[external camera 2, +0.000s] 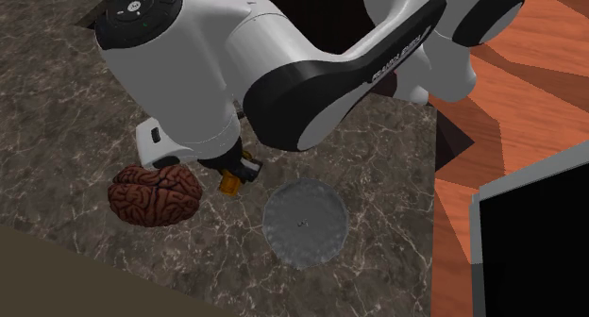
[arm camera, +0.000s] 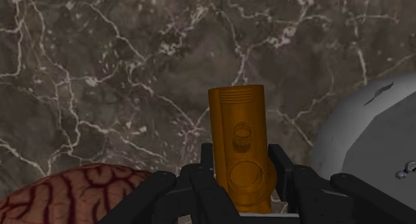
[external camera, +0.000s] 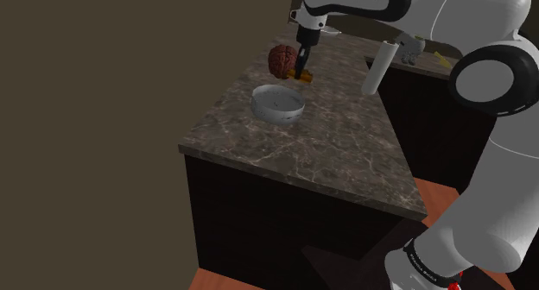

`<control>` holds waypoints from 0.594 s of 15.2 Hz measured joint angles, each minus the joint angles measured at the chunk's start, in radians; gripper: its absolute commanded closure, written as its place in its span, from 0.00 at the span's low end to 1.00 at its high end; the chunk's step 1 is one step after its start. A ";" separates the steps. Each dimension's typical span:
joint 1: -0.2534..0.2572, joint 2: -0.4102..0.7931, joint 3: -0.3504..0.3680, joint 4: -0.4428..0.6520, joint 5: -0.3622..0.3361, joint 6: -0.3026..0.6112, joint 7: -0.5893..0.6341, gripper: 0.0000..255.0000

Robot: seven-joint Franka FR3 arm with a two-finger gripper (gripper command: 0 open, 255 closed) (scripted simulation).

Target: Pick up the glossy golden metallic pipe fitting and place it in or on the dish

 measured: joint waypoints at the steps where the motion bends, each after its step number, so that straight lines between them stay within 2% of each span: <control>1: -0.001 0.006 0.000 0.021 0.001 -0.016 0.000 1.00; 9: -0.007 0.043 -0.001 0.186 0.005 -0.143 -0.006 1.00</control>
